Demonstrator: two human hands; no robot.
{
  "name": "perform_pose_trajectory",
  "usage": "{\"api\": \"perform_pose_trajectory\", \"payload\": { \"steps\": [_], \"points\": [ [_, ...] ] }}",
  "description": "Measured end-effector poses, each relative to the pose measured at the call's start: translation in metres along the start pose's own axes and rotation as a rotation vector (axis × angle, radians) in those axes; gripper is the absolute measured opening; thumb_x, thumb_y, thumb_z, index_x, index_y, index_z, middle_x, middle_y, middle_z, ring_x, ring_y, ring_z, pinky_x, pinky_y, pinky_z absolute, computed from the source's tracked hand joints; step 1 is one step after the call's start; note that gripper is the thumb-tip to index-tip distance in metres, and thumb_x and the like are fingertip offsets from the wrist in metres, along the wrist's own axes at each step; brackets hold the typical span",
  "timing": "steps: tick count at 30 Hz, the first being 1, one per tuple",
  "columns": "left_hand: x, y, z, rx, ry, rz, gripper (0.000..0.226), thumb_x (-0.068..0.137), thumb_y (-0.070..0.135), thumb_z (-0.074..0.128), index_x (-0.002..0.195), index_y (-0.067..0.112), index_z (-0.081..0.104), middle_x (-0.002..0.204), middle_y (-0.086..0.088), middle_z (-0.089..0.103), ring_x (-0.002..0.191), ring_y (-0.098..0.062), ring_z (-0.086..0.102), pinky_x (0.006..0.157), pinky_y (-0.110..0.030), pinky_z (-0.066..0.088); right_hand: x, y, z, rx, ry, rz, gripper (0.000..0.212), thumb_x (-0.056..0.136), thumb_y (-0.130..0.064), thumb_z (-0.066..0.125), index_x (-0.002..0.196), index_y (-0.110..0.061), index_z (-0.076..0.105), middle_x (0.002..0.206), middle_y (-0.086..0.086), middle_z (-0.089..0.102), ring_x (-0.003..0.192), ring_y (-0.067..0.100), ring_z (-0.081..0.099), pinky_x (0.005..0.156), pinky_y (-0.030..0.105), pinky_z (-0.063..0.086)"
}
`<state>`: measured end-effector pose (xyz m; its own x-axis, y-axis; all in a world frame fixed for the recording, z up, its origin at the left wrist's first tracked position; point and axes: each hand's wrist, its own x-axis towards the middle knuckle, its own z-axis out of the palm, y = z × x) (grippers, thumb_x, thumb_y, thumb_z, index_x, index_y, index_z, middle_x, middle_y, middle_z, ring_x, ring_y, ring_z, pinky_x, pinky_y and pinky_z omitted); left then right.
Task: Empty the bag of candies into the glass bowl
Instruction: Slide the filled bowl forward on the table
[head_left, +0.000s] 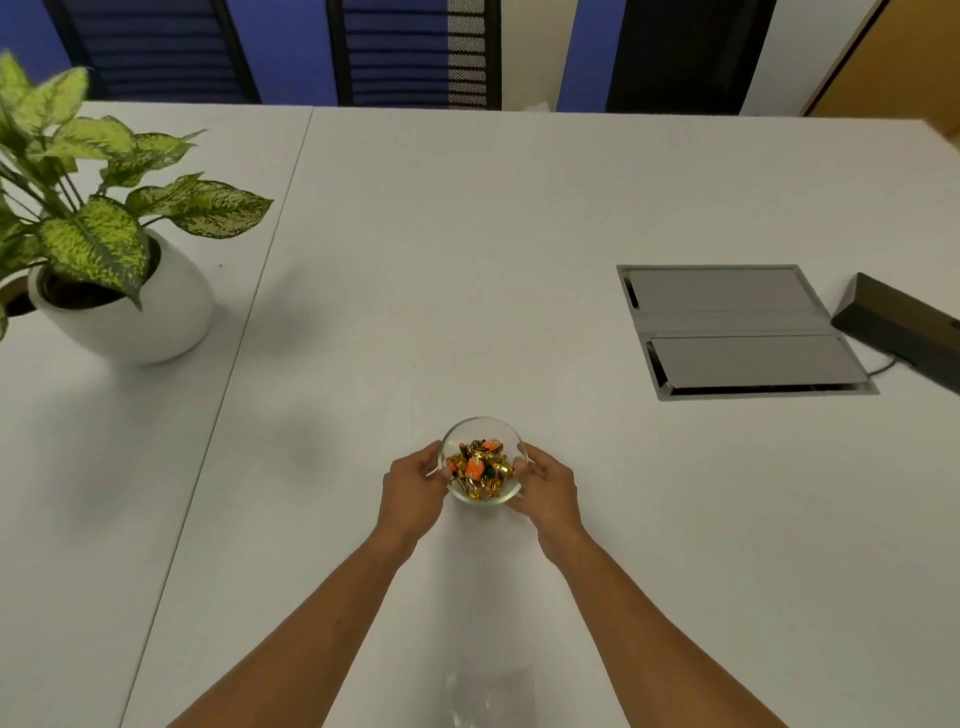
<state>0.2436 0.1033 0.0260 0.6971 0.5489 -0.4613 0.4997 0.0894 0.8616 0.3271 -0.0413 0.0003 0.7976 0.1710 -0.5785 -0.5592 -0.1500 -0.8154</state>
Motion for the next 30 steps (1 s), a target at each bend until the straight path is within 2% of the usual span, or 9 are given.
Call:
{"api": "perform_pose_trajectory", "payload": {
  "steps": [4,7,14,18,22,26,28,29,30],
  "points": [
    [0.057,0.034,0.002,-0.01,0.009,0.049,0.031,0.089,0.011,0.062,0.115,0.023,0.071,0.108,0.001,0.075,0.108,-0.019,0.067,0.098,-0.048,0.053,0.055,-0.038,0.024,-0.039,0.012,-0.048,0.032,0.093,-0.012,0.056,0.122,-0.019,0.065,0.113,0.006,0.069,0.105,0.025,0.066,0.088,0.047,0.059],
    [0.101,0.048,0.002,-0.018,0.012,0.055,0.028,0.087,0.01,0.061,0.106,0.026,0.073,0.1,0.001,0.075,0.104,-0.022,0.068,0.097,-0.05,0.053,0.091,-0.066,0.038,-0.078,0.024,-0.086,0.032,0.091,-0.011,0.056,0.12,-0.018,0.066,0.098,-0.003,0.067,0.105,0.026,0.065,0.09,0.049,0.057],
    [0.186,0.082,0.002,-0.037,0.014,0.055,0.028,0.09,0.002,0.06,0.115,0.011,0.069,0.108,-0.013,0.073,0.106,-0.029,0.068,0.094,-0.046,0.055,0.173,-0.111,0.071,-0.162,0.034,-0.147,0.032,0.091,-0.016,0.057,0.121,-0.017,0.065,0.102,0.0,0.061,0.107,0.028,0.064,0.092,0.05,0.056],
    [0.218,0.092,0.0,-0.003,0.018,0.07,0.027,0.09,0.004,0.062,0.115,0.01,0.069,0.104,-0.011,0.072,0.106,-0.029,0.067,0.093,-0.047,0.056,0.207,-0.126,0.085,-0.184,0.029,-0.169,0.035,0.09,-0.017,0.058,0.125,-0.016,0.063,0.104,0.001,0.061,0.108,0.028,0.065,0.092,0.05,0.056],
    [0.245,0.09,-0.001,0.057,0.034,0.109,0.017,0.086,0.009,0.064,0.088,0.023,0.073,0.093,-0.009,0.074,0.103,-0.033,0.069,0.093,-0.053,0.055,0.226,-0.132,0.094,-0.191,0.034,-0.17,0.035,0.09,-0.017,0.057,0.124,-0.016,0.064,0.116,0.008,0.065,0.108,0.028,0.064,0.091,0.049,0.056],
    [0.26,0.091,0.004,0.06,0.027,0.124,0.023,0.086,0.009,0.063,0.074,0.028,0.069,0.074,-0.001,0.066,0.086,-0.026,0.065,0.093,-0.054,0.054,0.237,-0.136,0.093,-0.196,0.039,-0.17,0.036,0.09,-0.017,0.056,0.125,-0.016,0.063,0.108,0.003,0.06,0.11,0.03,0.063,0.092,0.05,0.055],
    [0.259,0.098,0.004,0.027,0.011,0.113,0.021,0.087,0.009,0.063,0.082,0.028,0.071,0.091,-0.008,0.07,0.095,-0.028,0.066,0.095,-0.054,0.053,0.239,-0.137,0.093,-0.188,0.022,-0.166,0.037,0.09,-0.019,0.057,0.127,-0.016,0.062,0.118,0.007,0.063,0.111,0.03,0.063,0.093,0.05,0.055],
    [0.256,0.101,0.004,0.034,0.004,0.089,0.018,0.088,0.01,0.063,0.099,0.022,0.071,0.107,-0.012,0.07,0.105,-0.028,0.064,0.098,-0.053,0.052,0.237,-0.137,0.093,-0.209,0.025,-0.154,0.039,0.09,-0.023,0.057,0.128,-0.017,0.061,0.125,0.008,0.063,0.113,0.03,0.062,0.094,0.05,0.054],
    [0.257,0.103,0.004,0.023,0.008,0.083,0.032,0.09,0.012,0.063,0.122,0.013,0.063,0.124,-0.014,0.066,0.115,-0.029,0.06,0.102,-0.051,0.049,0.236,-0.137,0.093,-0.208,0.026,-0.165,0.039,0.091,-0.028,0.056,0.128,-0.017,0.06,0.129,0.008,0.061,0.115,0.029,0.06,0.096,0.048,0.053]
  ]
}}
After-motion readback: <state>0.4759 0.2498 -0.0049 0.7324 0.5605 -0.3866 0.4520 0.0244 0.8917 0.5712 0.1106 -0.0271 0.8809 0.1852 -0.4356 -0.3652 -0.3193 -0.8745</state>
